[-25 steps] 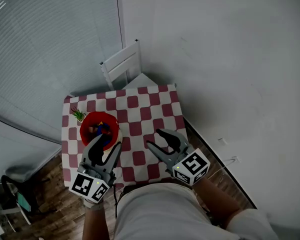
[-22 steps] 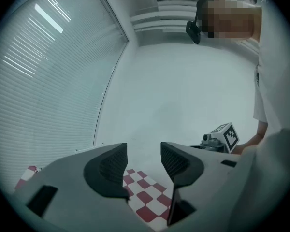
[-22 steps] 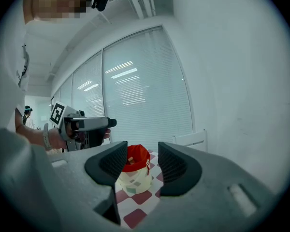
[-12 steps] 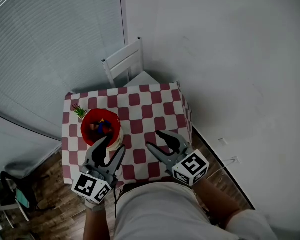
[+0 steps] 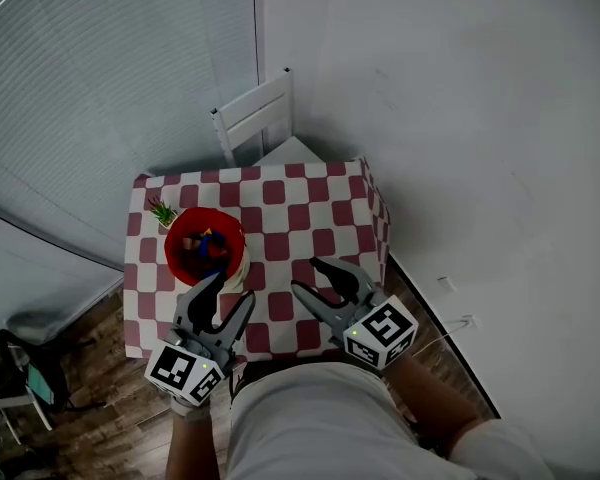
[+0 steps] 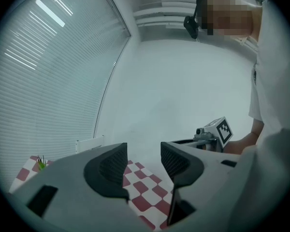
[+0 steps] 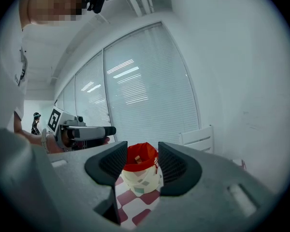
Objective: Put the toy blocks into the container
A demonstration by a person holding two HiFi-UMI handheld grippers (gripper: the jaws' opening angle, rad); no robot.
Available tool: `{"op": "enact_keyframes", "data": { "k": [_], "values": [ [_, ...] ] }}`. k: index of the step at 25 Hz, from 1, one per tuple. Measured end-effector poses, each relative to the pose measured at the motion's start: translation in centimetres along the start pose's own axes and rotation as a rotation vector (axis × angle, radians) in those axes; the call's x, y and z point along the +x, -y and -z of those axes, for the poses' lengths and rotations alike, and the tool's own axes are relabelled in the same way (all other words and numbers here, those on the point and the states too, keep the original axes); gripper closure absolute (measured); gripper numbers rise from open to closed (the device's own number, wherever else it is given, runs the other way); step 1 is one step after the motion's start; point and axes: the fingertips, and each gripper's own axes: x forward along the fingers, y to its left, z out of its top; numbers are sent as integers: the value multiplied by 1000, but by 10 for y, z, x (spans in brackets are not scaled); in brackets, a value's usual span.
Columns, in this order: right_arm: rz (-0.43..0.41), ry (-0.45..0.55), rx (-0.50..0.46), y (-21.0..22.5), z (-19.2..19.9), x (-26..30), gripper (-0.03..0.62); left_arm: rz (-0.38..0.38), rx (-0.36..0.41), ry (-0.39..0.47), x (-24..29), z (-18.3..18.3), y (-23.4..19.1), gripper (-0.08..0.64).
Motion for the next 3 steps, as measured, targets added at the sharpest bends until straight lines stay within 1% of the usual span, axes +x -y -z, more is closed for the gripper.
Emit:
{"op": "enact_keyframes", "data": {
  "k": [3],
  "values": [
    [-4,-3,3,-2,0,2,391,3,-5,-5,-2,2,0,365]
  ]
}}
